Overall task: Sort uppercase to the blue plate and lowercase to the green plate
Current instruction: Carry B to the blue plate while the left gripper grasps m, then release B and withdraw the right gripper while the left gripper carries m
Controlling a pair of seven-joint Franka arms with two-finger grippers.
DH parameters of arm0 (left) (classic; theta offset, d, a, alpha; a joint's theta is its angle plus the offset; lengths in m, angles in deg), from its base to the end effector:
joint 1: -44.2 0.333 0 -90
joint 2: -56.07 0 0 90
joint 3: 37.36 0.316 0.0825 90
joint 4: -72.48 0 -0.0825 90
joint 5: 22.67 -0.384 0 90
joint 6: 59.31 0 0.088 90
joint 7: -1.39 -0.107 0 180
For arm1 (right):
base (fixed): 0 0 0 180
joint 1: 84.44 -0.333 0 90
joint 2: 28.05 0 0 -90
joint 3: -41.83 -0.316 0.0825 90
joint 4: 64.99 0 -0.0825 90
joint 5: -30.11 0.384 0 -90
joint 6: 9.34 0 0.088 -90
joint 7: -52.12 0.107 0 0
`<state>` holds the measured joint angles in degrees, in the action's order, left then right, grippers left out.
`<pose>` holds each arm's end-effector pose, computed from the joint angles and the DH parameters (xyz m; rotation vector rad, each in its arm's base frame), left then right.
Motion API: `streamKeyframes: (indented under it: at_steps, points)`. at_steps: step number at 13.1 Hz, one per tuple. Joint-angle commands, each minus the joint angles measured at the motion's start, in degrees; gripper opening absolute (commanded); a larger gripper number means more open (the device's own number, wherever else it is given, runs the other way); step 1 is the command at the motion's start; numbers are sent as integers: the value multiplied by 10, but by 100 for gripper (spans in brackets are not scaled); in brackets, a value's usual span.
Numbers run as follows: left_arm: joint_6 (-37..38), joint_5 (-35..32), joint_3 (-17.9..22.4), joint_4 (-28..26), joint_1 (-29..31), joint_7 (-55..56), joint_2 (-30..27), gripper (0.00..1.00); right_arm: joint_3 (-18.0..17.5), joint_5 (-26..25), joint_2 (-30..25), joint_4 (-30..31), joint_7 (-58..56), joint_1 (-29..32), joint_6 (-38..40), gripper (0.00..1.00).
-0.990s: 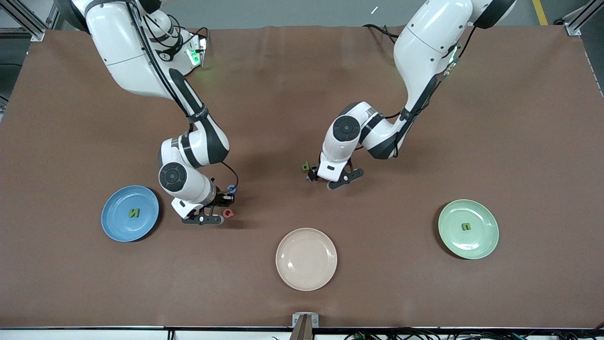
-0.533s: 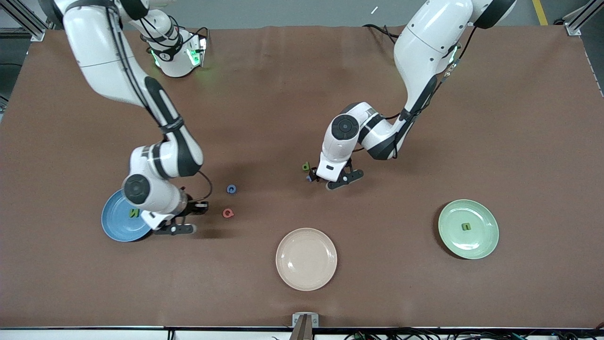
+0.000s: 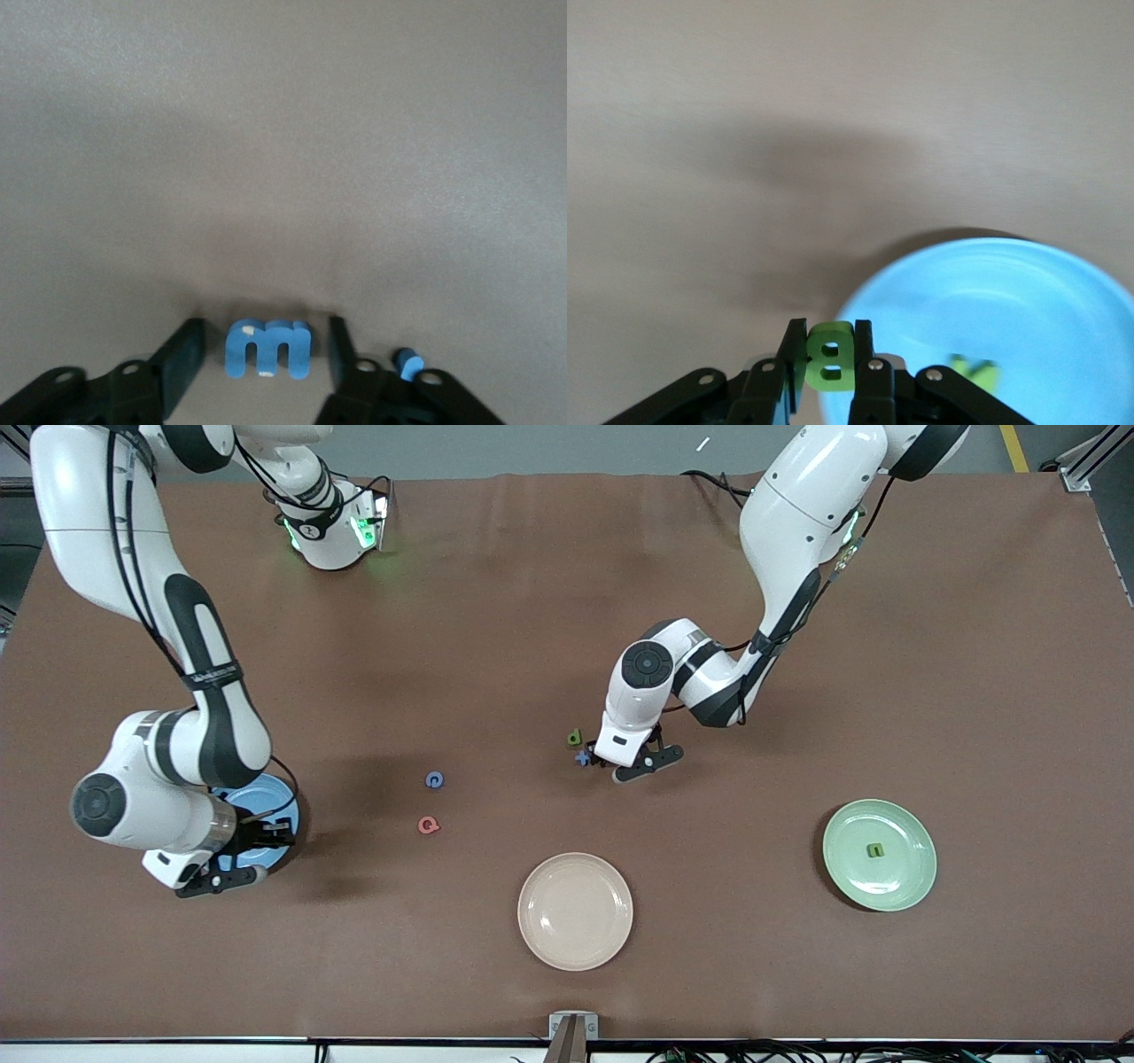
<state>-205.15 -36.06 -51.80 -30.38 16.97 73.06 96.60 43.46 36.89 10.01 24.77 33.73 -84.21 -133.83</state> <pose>0.4981 -0.4313 0.1702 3.0062 0.6067 0.0327 0.6953 -0.0153 0.2490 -3.0350 -0.3416 0.0655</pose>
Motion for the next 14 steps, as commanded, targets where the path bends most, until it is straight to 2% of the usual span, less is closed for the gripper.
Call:
streamKeyframes:
  at_steps: [1,2,3,5,7,9,12,14]
  points:
    - [2,-12,3,9,-2,8,6,39,-9,-5,6,8,-27,27,-1,12]
    - [3,-13,4,8,-1,7,5,19,-9,-4,10,9,-24,26,0,40]
    - [5,-12,4,8,2,6,2,0,-9,-4,11,10,-24,26,1,62]
    - [68,-16,3,8,27,-16,-19,0,-9,-4,9,10,-22,23,8,82]
    - [129,-16,4,6,42,-11,-54,0,-13,1,5,10,11,11,33,83]
    - [167,-17,3,6,73,-29,-87,0,-13,2,-6,11,131,-31,67,83]
    - [213,-39,3,5,133,-103,-113,0,-15,22,-17,31,240,-77,72,83]
    - [218,-44,3,2,179,-176,-117,0,-15,40,-32,47,287,-115,71,83]
